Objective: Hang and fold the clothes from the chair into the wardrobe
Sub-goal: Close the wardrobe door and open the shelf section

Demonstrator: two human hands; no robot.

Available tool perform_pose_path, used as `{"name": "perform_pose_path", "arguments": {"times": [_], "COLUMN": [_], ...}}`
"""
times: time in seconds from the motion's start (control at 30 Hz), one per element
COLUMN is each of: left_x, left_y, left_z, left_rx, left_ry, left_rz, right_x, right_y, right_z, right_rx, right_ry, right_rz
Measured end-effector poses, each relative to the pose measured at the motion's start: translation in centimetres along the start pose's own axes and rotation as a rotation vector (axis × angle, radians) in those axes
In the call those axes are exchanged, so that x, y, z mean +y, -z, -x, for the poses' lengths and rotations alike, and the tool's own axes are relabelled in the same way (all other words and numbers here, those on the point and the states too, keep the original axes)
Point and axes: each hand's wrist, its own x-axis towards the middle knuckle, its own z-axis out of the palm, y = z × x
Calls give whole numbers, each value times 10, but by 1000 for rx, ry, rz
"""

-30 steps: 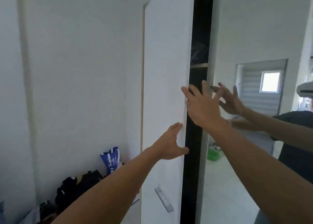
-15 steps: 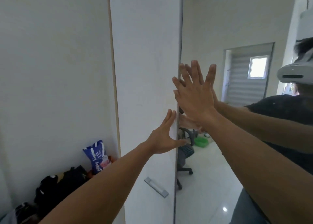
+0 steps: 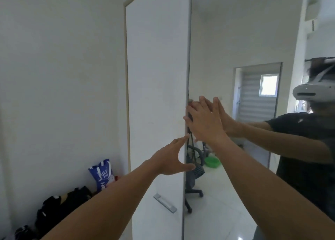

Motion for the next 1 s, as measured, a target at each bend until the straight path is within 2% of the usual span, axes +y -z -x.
{"name": "perform_pose_path", "arguments": {"times": [0.1,0.47,0.63,0.8,1.0], "left_x": [13,126,176,217,244], "left_y": [0,-49,-97,-150,-221], "left_z": [25,116,164,198,215], "left_rx": [-20,-175,-228,-347,-470], "left_ry": [-34,-219,-249,-266,-231], "left_rz": [-28,86,171,209,332], "right_x": [3,54,72,85,94], "right_y": [17,97,122,140,123], "right_z": [46,277,390,498,572], "right_rx": [-58,-139,-280,-405,-517], "right_ry": [-81,-481,-700,-870,-958], "right_rz": [-158,-401,-379,-352,-366]}}
